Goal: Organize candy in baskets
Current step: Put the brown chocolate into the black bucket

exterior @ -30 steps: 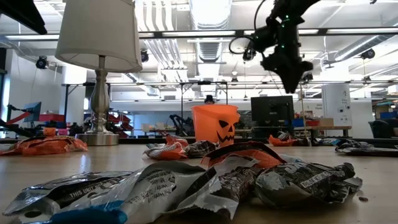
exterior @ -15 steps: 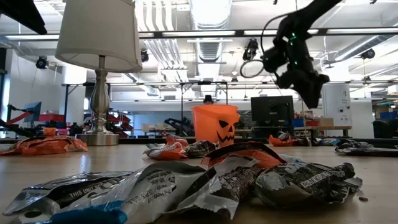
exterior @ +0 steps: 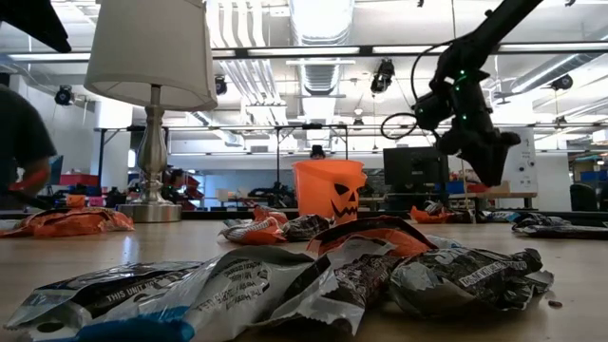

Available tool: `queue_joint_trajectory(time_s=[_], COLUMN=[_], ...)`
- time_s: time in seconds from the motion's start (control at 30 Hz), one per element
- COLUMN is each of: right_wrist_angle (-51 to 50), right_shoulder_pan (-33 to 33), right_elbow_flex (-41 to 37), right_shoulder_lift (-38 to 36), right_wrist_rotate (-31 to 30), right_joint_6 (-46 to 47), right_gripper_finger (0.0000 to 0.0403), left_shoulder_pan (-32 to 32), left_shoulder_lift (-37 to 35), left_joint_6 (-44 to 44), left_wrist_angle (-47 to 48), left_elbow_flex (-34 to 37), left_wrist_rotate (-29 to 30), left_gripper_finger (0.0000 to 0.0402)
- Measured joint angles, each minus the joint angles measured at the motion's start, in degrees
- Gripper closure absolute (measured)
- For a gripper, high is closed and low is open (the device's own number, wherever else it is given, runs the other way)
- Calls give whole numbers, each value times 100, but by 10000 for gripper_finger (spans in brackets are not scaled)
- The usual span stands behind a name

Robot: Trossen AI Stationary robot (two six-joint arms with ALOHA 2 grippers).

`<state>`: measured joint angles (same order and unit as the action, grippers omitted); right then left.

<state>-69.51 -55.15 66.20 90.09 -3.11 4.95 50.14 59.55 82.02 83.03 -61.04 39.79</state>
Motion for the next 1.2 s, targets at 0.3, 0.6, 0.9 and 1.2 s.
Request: queue_joint_trajectory(time_s=[0.3,0.6,0.9,1.2], right_wrist_angle=[152,252,595,928], right_shoulder_pan=[-3,2,-3,-1], right_elbow_flex=[-359,-402,-376,-570], right_shoulder_lift=[-368,-525,-473,-471], right_wrist_rotate=[371,765,-421,-444], right_joint_6=[-111,-312,179,425], right_gripper_finger=[287,263,214,213], left_shoulder_pan=[1,-1,-1,-1], left_shoulder_lift=[0,0,0,0], left_joint_6=[36,73,281,299], left_wrist_angle=[-42,-41,-87,-143], left_elbow_flex=[0,0,0,0], left_wrist_rotate=[2,6,21,22], left_gripper_finger=[276,276,276,276])
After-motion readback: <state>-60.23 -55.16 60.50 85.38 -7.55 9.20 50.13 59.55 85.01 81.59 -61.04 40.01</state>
